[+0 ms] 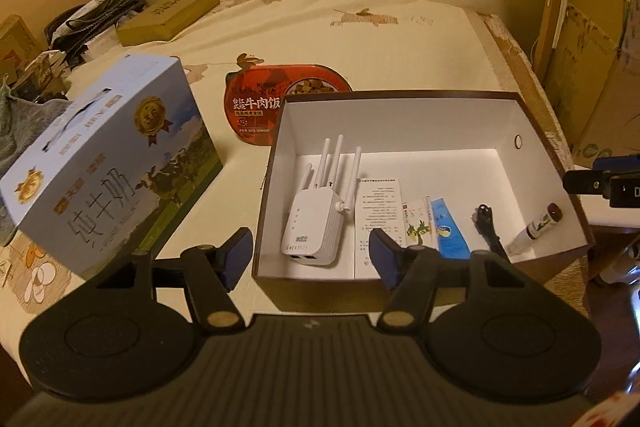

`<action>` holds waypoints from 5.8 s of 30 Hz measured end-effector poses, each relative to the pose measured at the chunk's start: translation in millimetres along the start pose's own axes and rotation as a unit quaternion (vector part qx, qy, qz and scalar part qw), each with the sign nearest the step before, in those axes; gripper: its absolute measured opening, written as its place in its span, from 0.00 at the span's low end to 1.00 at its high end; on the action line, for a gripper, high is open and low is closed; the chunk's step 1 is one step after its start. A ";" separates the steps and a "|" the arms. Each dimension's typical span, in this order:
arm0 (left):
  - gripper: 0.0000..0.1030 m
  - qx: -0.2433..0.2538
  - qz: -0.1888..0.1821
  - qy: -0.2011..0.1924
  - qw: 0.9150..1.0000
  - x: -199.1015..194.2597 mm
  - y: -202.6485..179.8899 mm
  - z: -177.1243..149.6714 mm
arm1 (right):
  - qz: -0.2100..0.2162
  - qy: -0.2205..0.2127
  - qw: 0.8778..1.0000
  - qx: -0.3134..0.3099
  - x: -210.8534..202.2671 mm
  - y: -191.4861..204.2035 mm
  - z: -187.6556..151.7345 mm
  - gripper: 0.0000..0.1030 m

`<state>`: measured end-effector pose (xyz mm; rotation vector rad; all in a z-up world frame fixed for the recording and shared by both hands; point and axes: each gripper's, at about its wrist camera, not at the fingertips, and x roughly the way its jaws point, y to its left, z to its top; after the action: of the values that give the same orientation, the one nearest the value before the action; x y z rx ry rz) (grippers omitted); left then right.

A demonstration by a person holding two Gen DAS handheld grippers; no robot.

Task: Organize rigid objects
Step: 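Withdraw both grippers from the brown box, then move the left gripper to the blue floss box while the right gripper approaches the white hair clip, then grasp the floss box with the left gripper while the right gripper grasps the hair clip, then lift the floss box and hair clip toward the brown box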

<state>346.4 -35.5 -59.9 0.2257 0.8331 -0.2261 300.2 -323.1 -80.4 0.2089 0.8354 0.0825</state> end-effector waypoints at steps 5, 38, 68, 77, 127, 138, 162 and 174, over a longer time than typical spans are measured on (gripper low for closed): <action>0.60 -0.020 0.001 -0.006 1.000 -24.5 3.0 -10.8 | 0.004 -0.002 1.000 0.008 -18.5 4.5 -6.8 0.60; 0.60 -0.151 0.034 0.052 0.987 -106.7 30.3 -161.0 | 0.067 0.082 0.993 0.044 -63.8 45.7 -130.5 0.65; 0.60 -0.070 -0.031 0.115 0.990 -61.1 -30.3 -212.5 | 0.063 0.159 0.985 -0.008 -35.5 61.7 -188.6 0.65; 0.63 -0.015 -0.046 0.132 0.990 -39.7 -50.2 -222.1 | 0.054 0.176 0.983 -0.004 -20.1 56.3 -198.2 0.65; 0.51 -0.152 0.004 0.144 0.978 5.7 -35.4 -230.9 | 0.075 0.156 0.983 -0.058 16.2 81.2 -201.3 0.64; 0.51 -0.152 0.007 0.147 0.977 7.9 -32.7 -230.9 | 0.082 0.139 0.981 -0.104 44.5 112.7 -201.4 0.46; 0.51 -0.146 -0.003 0.164 0.976 -3.7 -56.9 -243.7 | 0.069 0.179 0.978 -0.082 -6.2 84.4 -244.3 0.33; 0.51 -0.134 -0.001 0.181 0.974 1.8 -60.9 -244.6 | 0.041 0.160 0.983 -0.076 2.9 84.1 -231.8 0.60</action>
<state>158.3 -24.0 -227.2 0.0100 1.2139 -0.0721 130.7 -205.5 -215.4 0.0858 1.1351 0.2619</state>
